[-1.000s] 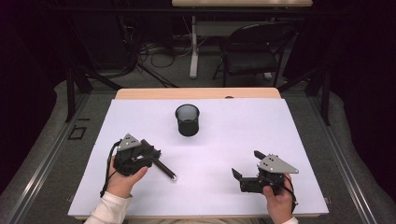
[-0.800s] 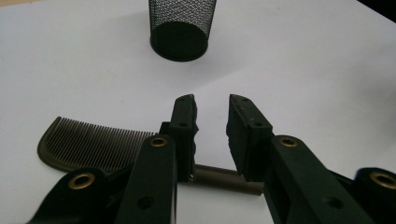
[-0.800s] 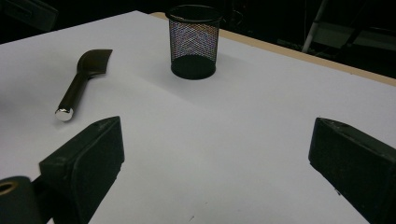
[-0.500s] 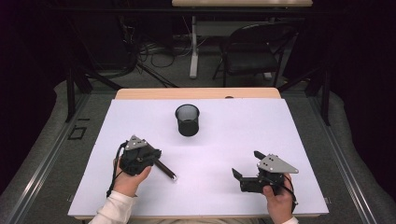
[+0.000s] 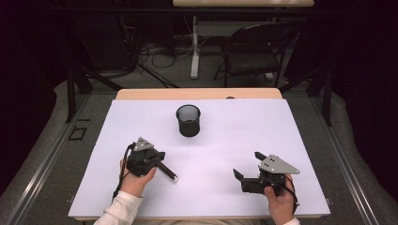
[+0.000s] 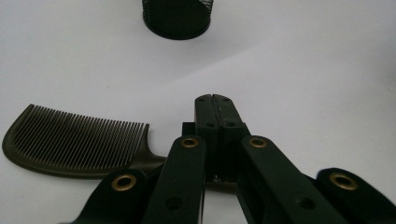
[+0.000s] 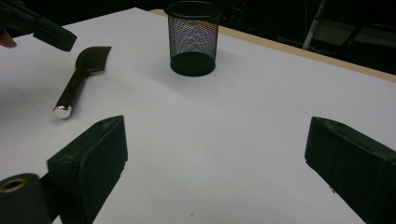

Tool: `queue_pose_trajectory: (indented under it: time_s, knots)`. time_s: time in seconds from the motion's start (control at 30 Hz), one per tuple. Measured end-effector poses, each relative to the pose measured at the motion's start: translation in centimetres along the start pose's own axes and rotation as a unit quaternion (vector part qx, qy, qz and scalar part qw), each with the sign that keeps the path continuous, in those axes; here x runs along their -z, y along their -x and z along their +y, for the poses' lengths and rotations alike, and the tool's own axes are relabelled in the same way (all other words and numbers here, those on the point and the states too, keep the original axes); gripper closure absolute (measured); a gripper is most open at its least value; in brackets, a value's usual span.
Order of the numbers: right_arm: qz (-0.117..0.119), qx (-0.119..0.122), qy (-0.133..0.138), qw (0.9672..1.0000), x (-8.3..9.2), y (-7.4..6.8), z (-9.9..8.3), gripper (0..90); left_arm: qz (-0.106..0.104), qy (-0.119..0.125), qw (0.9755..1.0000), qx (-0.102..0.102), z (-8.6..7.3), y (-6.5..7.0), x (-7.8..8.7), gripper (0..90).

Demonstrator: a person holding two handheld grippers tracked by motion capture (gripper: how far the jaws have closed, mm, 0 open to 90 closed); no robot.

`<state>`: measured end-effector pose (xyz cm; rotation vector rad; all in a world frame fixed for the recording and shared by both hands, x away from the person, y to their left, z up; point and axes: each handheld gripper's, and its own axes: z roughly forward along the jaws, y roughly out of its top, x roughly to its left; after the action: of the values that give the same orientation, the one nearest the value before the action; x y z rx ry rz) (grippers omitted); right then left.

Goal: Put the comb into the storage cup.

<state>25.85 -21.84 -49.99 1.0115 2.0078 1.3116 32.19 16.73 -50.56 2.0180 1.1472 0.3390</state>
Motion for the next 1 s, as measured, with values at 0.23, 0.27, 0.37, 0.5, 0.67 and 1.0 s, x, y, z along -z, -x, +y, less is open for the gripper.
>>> queue_pose_trajectory:
  time_s: [0.23,0.27,0.37,0.5,0.67,1.0]
  knots:
    - [0.001,-0.001,-0.001,1.0,0.0,0.0,0.0,6.5,-0.001,-0.015,0.9999,-0.001,-0.5,0.0,-1.1,90.0]
    - [0.001,0.0,-0.001,1.0,0.0,0.0,0.0,6.6,-0.002,-0.019,0.9998,0.0,-0.5,0.0,-1.3,90.0]
    - [0.002,0.0,-0.002,1.0,0.0,0.0,0.0,6.7,-0.001,-0.024,0.9997,-0.002,-0.7,0.1,-1.7,90.0]
    - [0.002,0.0,-0.002,1.0,0.0,0.0,0.0,6.8,-0.003,-0.032,0.9995,-0.003,-0.9,0.1,-2.1,90.0]
    - [0.003,0.0,-0.002,1.0,0.0,0.0,-0.1,6.9,-0.004,-0.041,0.9991,-0.007,-1.2,0.4,-2.9,90.0]
    - [0.004,0.0,-0.004,1.0,-0.1,0.0,-0.1,7.2,-0.016,-0.054,0.9982,-0.018,-1.4,1.4,-3.6,90.0]
